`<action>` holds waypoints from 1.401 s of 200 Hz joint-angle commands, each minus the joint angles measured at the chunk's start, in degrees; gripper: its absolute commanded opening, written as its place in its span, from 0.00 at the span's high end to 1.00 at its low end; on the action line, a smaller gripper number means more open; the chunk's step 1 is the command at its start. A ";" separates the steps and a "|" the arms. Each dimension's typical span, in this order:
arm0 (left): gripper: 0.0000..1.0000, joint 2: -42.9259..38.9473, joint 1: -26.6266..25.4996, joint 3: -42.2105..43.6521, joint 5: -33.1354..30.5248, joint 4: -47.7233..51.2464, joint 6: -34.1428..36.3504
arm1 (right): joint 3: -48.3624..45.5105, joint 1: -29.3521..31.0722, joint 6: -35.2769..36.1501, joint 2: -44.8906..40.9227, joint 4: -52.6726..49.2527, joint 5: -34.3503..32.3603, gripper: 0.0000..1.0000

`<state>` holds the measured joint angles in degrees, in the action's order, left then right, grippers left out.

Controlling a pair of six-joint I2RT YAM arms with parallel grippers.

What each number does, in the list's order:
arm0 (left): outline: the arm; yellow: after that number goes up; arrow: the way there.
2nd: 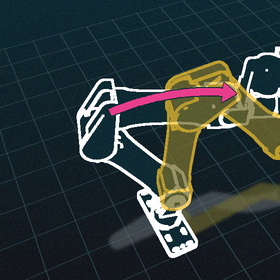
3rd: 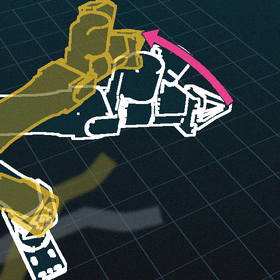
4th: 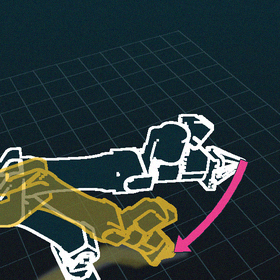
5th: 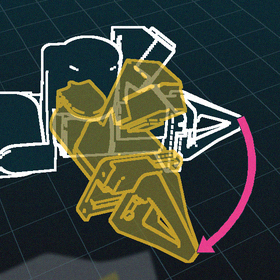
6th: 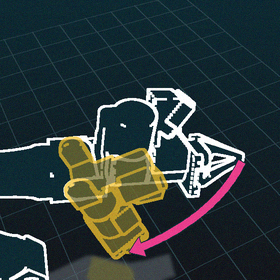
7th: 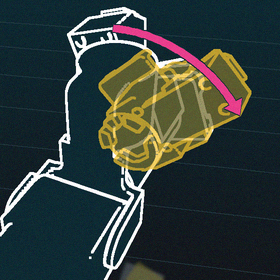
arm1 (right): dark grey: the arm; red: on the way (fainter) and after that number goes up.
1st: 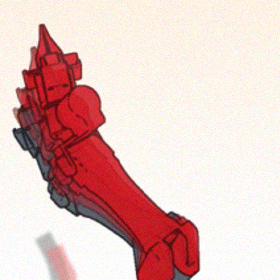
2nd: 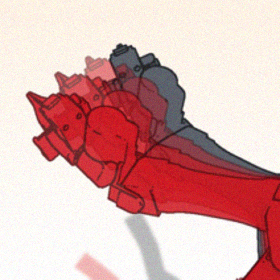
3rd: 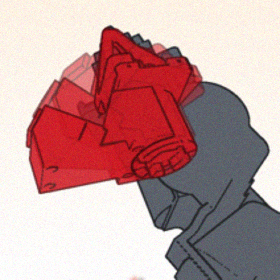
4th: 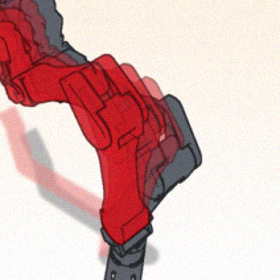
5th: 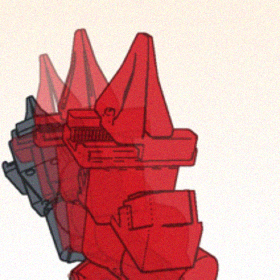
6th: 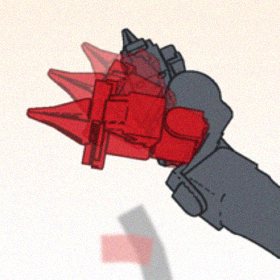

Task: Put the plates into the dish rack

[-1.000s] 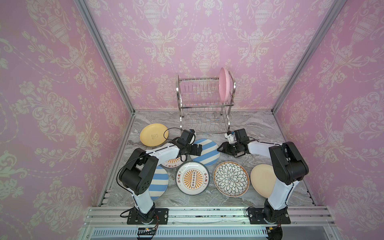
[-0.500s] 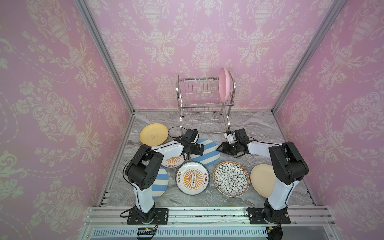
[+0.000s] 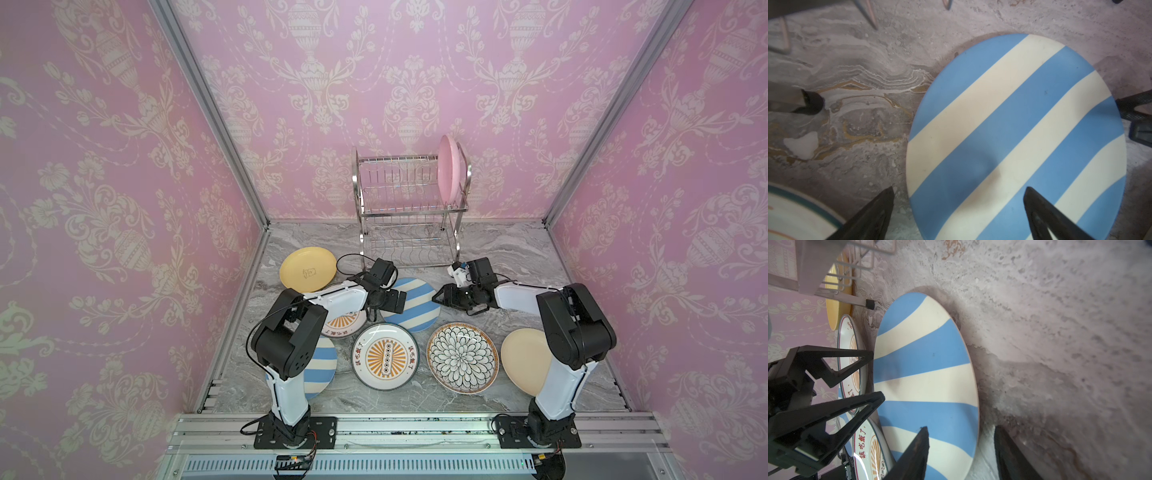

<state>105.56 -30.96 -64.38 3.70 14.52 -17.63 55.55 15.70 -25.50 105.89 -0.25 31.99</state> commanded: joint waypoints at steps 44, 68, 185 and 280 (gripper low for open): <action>0.01 1.25 -0.20 -0.12 4.54 -1.31 -1.96 | -1.14 1.26 -1.19 3.01 1.20 1.40 0.50; 0.01 1.19 -0.23 0.92 5.75 -3.12 -2.68 | -1.27 1.34 -1.96 3.62 2.33 2.43 0.53; 0.01 0.70 -0.24 2.70 8.86 -10.49 -3.21 | -2.47 1.30 -6.50 2.59 8.80 5.20 0.74; 0.01 -0.06 -0.15 2.20 6.40 -11.31 -2.00 | -3.51 0.14 -8.28 -3.94 7.56 4.62 0.85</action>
<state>106.30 -30.89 -61.98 9.78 5.43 -20.23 52.86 15.88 -33.06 104.66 7.44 36.58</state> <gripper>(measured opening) 0.994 0.164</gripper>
